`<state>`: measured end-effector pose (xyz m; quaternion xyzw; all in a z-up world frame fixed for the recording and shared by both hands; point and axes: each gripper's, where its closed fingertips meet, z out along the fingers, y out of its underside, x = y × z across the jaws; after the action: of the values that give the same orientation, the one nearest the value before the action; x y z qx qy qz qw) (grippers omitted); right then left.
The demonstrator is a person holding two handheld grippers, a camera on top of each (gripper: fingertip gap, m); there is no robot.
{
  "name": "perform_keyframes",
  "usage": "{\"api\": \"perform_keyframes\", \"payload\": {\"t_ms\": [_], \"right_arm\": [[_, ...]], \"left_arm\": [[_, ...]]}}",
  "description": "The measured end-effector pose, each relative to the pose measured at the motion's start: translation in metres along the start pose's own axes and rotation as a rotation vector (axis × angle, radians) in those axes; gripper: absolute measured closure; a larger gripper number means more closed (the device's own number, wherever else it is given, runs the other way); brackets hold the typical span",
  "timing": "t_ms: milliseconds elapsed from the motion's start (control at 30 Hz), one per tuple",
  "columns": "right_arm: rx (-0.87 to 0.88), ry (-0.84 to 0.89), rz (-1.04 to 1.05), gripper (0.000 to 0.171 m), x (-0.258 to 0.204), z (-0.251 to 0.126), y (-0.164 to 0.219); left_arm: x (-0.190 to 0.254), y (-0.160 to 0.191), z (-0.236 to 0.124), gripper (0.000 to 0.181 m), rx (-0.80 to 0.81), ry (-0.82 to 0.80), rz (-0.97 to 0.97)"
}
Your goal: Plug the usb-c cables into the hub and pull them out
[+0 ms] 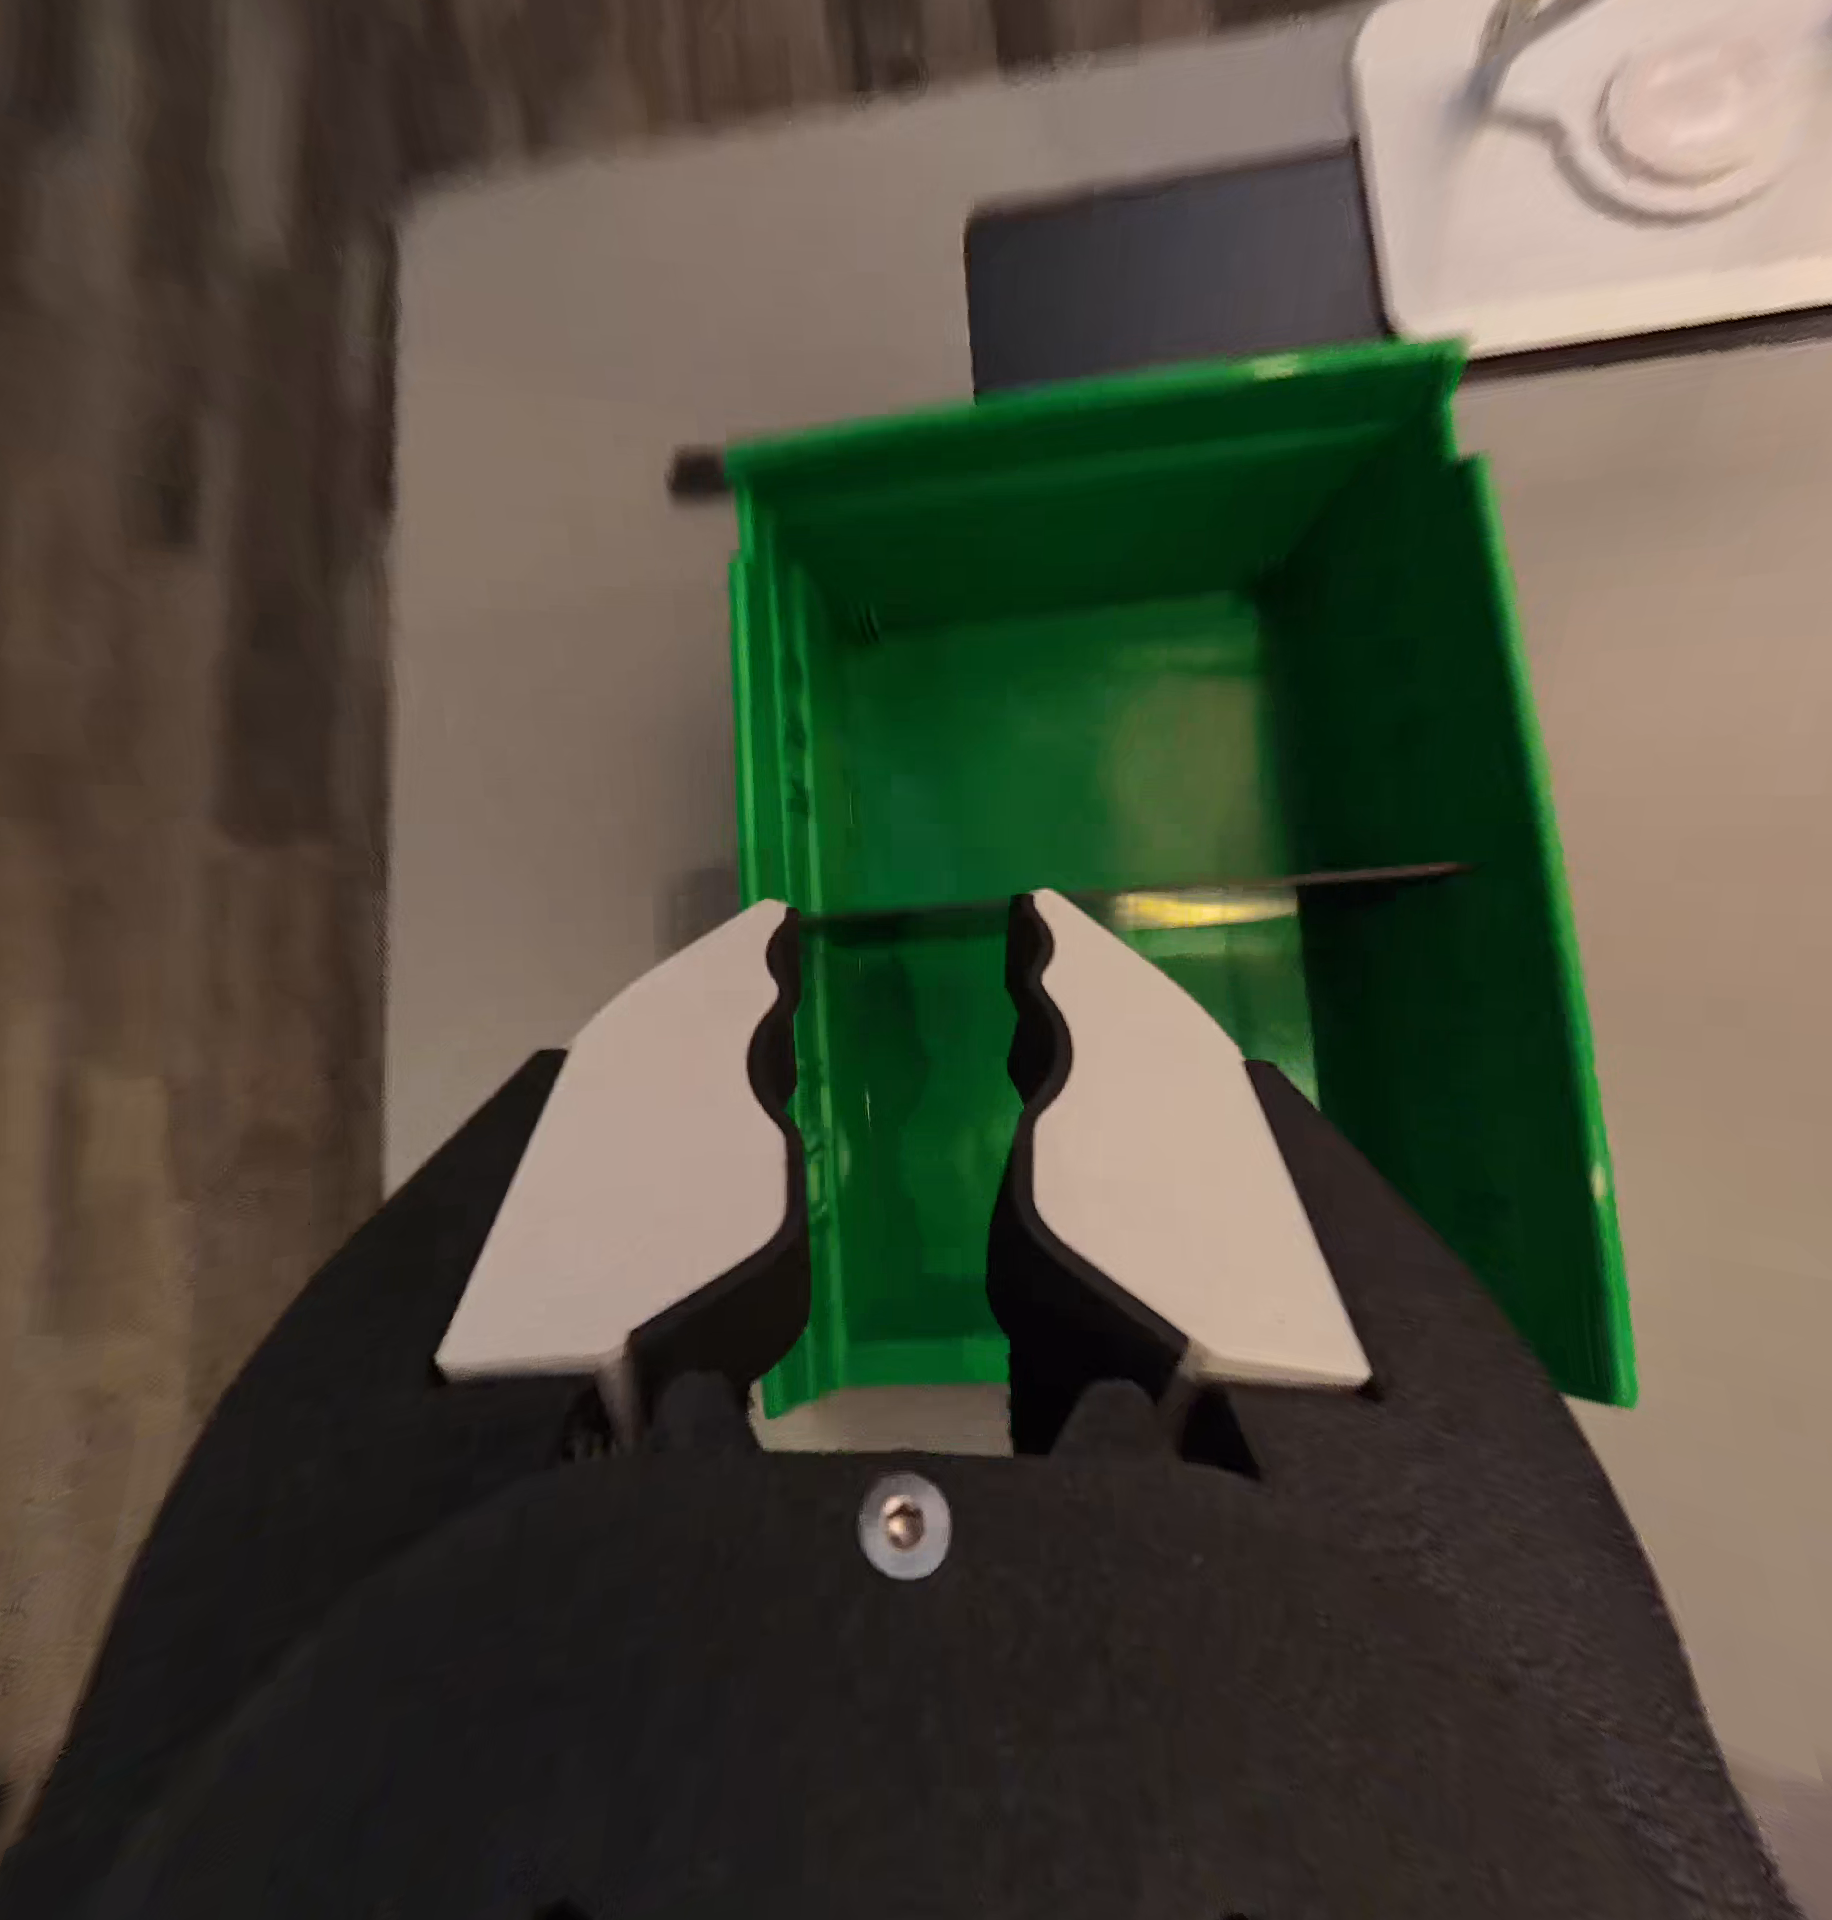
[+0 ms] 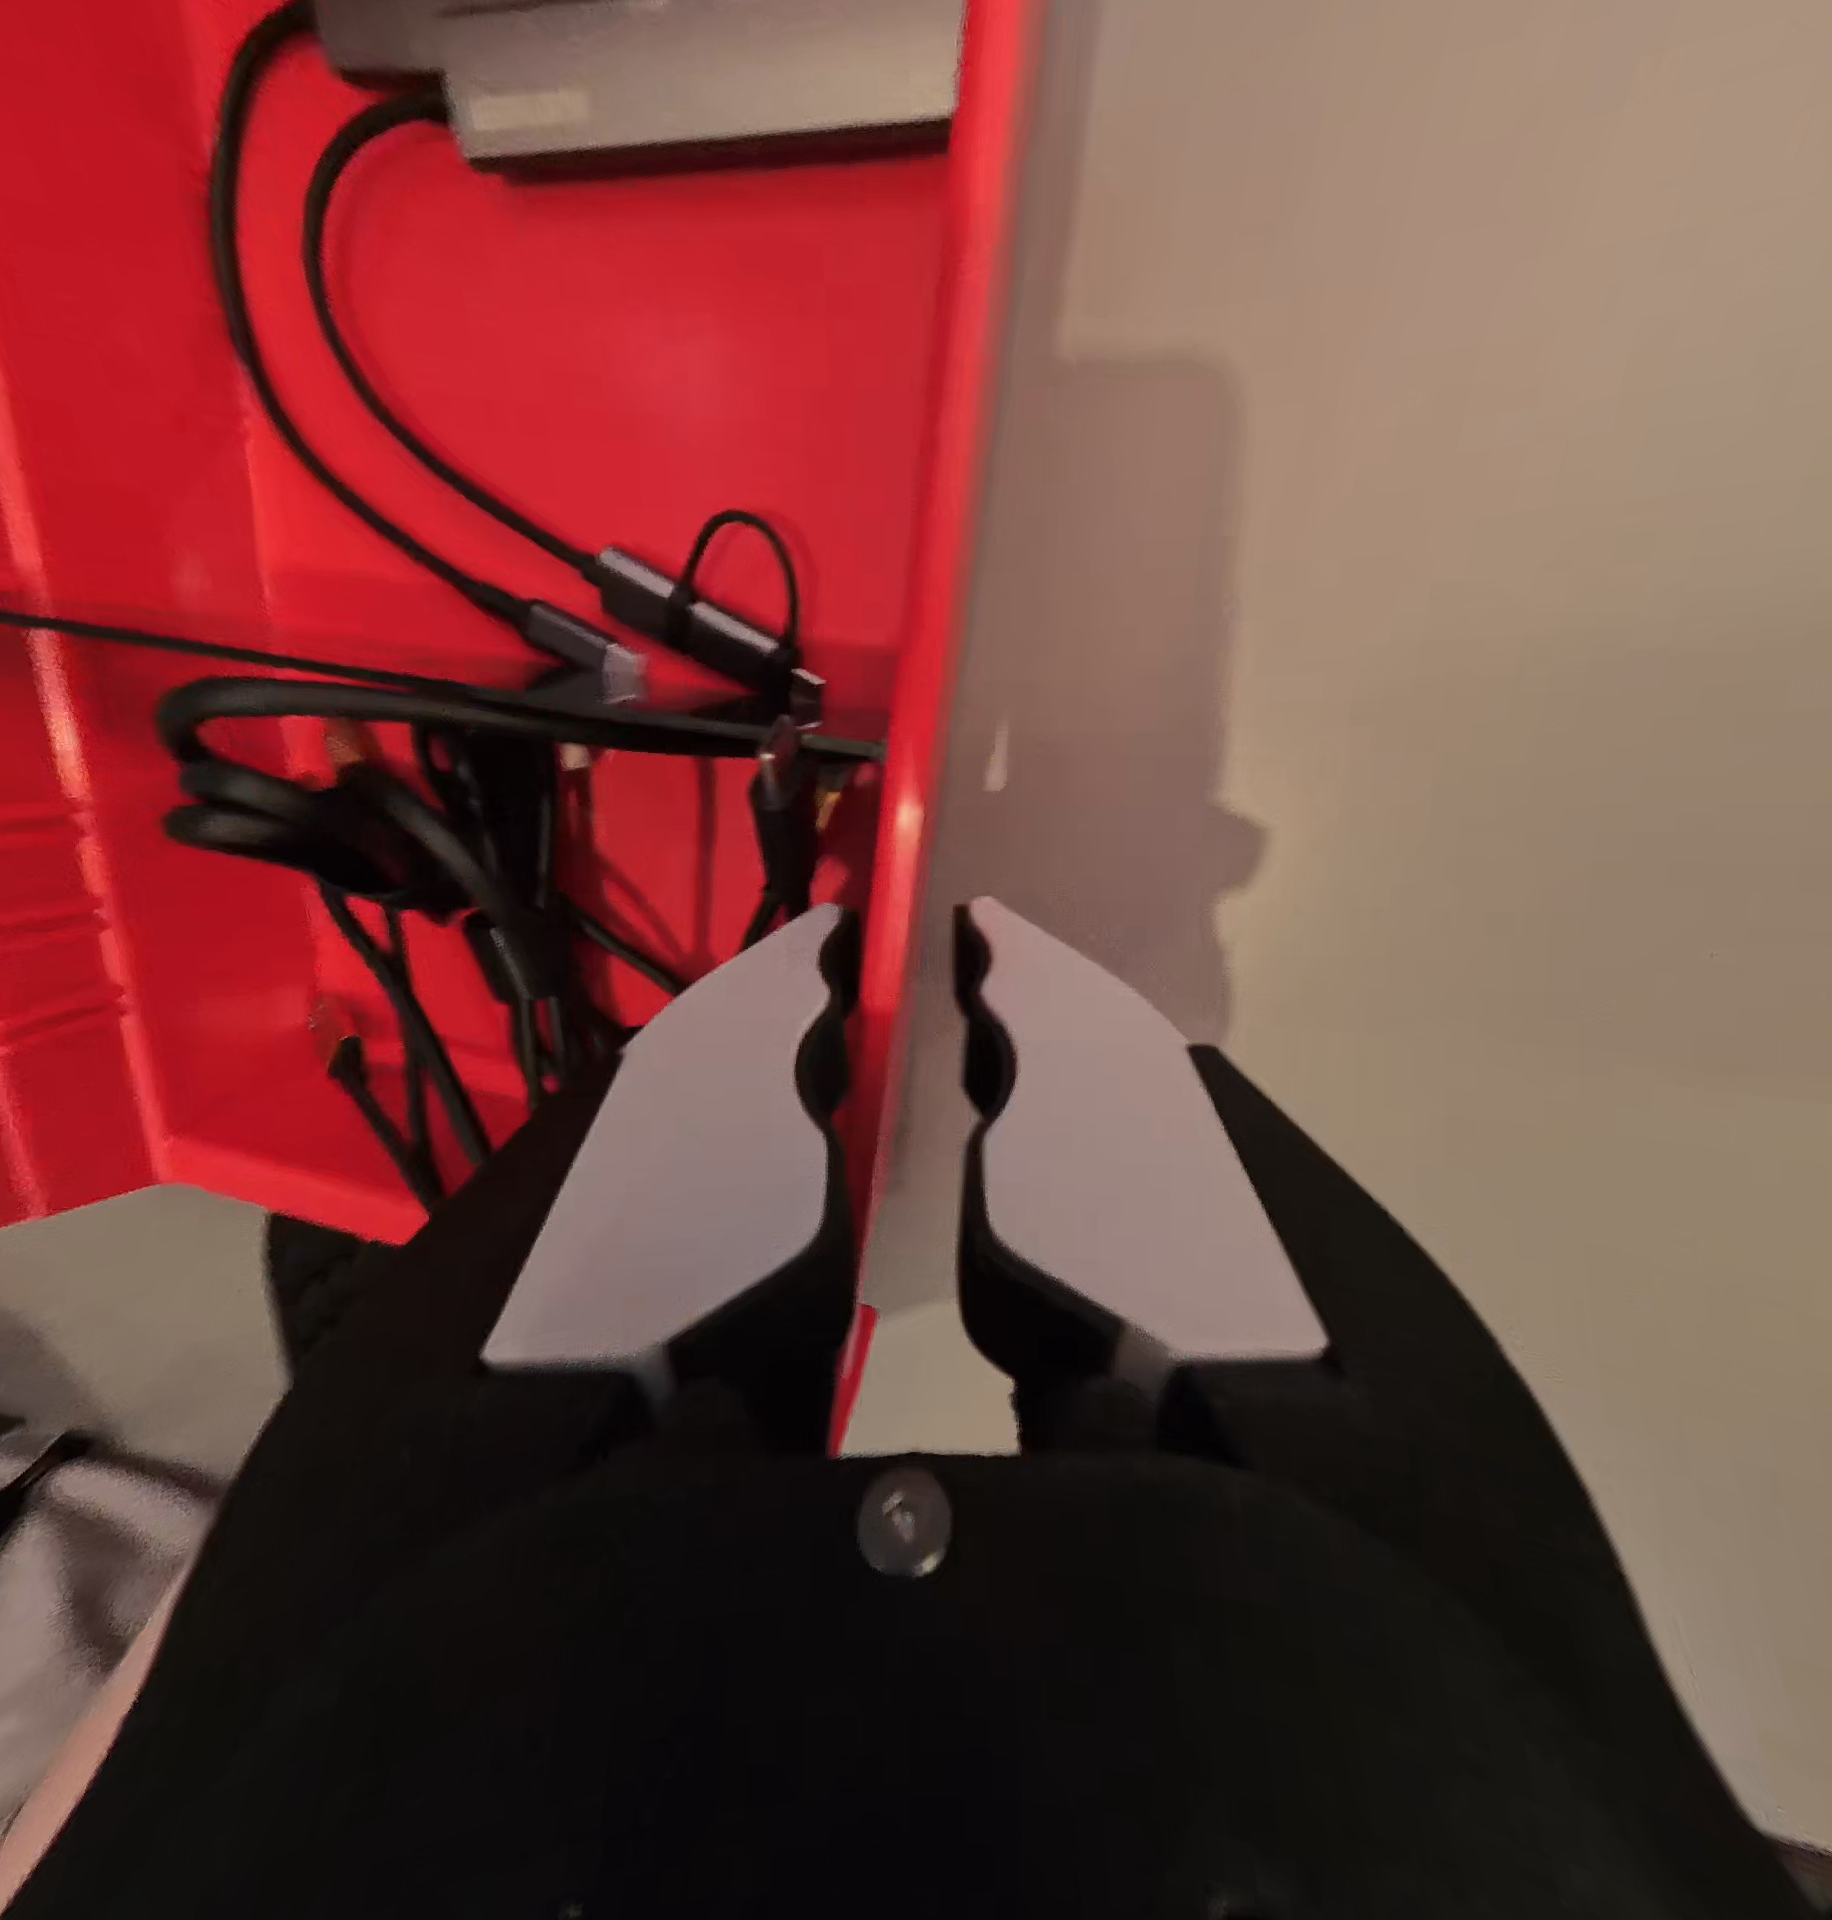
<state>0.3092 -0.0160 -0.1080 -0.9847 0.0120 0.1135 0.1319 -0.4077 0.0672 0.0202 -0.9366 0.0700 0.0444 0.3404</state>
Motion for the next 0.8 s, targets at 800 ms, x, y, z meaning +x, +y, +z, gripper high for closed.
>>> {"api": "perform_keyframes", "payload": {"t_ms": [800], "right_arm": [[-0.303,-0.026,-0.036,0.164,-0.054,0.026,0.000]], "left_arm": [[0.011,0.103,0.088,0.175,-0.617,0.222,0.034]]}}
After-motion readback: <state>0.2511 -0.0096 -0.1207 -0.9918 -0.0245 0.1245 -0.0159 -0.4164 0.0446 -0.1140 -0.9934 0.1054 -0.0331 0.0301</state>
